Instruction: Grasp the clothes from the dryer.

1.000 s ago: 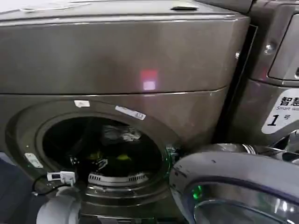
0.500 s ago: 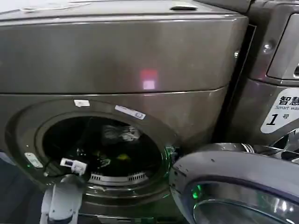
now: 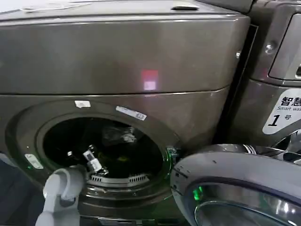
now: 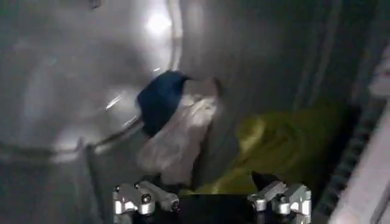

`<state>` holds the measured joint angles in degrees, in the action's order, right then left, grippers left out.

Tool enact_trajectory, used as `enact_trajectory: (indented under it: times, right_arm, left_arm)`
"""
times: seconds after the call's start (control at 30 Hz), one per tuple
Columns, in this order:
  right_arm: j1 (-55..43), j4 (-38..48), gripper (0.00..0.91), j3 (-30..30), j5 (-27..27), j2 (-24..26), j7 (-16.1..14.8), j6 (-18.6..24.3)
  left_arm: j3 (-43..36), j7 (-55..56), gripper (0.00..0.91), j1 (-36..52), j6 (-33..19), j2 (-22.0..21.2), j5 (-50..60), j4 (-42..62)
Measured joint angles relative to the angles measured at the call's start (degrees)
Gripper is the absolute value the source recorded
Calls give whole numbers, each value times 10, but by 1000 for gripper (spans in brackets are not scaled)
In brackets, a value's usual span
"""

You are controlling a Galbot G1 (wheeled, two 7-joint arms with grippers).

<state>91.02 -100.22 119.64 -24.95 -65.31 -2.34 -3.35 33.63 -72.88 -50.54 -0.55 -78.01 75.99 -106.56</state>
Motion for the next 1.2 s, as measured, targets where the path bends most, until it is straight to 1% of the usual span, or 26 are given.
enact_trajectory:
  times: [0.1, 0.2, 0.43, 0.8, 1.2]
  right_arm:
    - [-1, 0, 907, -1, 1, -1, 0, 0]
    - [-1, 2, 907, -1, 2, -1, 0, 0]
    - [-1, 3, 907, -2, 8, -1, 0, 0]
    - [-4, 3, 907, -7, 13, 0, 0, 0]
    - [-8, 4, 907, -12, 15, -1, -1, 0]
  left_arm:
    - [-6, -12, 907, 19, -36, 3, 18, 19]
    - [-13, -20, 907, 37, -59, 5, 32, 37]
    - [-29, -32, 907, 73, -86, 6, 42, 78]
    - [-56, -39, 907, 111, -90, 6, 17, 137]
    - [-70, -41, 907, 138, -76, 2, 6, 217]
